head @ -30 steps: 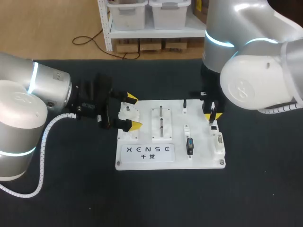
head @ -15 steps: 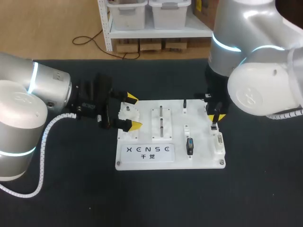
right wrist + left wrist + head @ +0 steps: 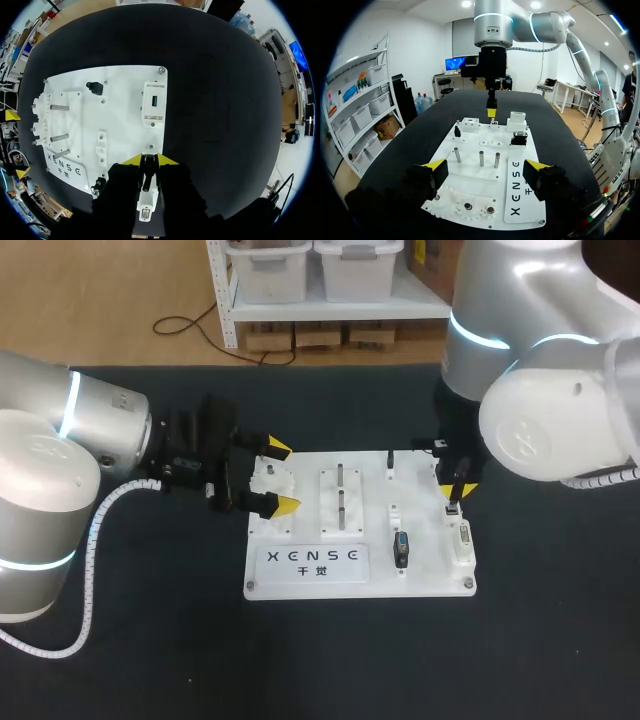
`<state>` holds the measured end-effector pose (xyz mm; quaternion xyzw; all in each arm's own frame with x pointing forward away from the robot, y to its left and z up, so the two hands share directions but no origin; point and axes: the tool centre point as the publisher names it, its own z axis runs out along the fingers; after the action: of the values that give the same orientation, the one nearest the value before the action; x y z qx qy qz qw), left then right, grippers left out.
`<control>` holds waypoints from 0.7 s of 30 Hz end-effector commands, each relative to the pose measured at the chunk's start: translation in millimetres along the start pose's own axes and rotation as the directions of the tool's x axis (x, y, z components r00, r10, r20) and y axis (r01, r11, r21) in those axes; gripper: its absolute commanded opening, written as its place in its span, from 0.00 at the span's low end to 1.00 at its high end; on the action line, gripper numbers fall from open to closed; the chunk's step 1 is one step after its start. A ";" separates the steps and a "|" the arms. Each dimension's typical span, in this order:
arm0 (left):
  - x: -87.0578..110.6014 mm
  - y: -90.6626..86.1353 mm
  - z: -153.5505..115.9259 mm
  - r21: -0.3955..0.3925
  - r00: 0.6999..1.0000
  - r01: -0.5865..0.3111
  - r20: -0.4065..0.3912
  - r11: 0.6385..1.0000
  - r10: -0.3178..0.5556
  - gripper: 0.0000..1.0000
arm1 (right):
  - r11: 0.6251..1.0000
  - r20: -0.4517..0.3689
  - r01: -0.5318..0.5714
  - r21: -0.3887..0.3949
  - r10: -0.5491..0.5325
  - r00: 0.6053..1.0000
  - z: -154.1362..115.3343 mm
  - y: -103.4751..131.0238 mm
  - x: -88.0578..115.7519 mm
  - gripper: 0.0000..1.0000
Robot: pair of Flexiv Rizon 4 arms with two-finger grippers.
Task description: Insert the Ethernet cable into its matching sockets.
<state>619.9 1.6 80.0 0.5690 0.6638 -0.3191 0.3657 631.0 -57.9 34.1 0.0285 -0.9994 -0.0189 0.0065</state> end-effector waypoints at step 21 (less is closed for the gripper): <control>-0.7 1.3 0.8 0.003 1.000 0.002 -0.006 1.000 -0.002 1.00 | 1.000 -0.015 -0.003 -0.002 0.003 1.000 -0.4 1.5 4.1 0.00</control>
<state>620.0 1.6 80.0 0.5690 0.6638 -0.3191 0.3657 627.8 -56.7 34.9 0.0280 -0.9993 -0.0200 0.0150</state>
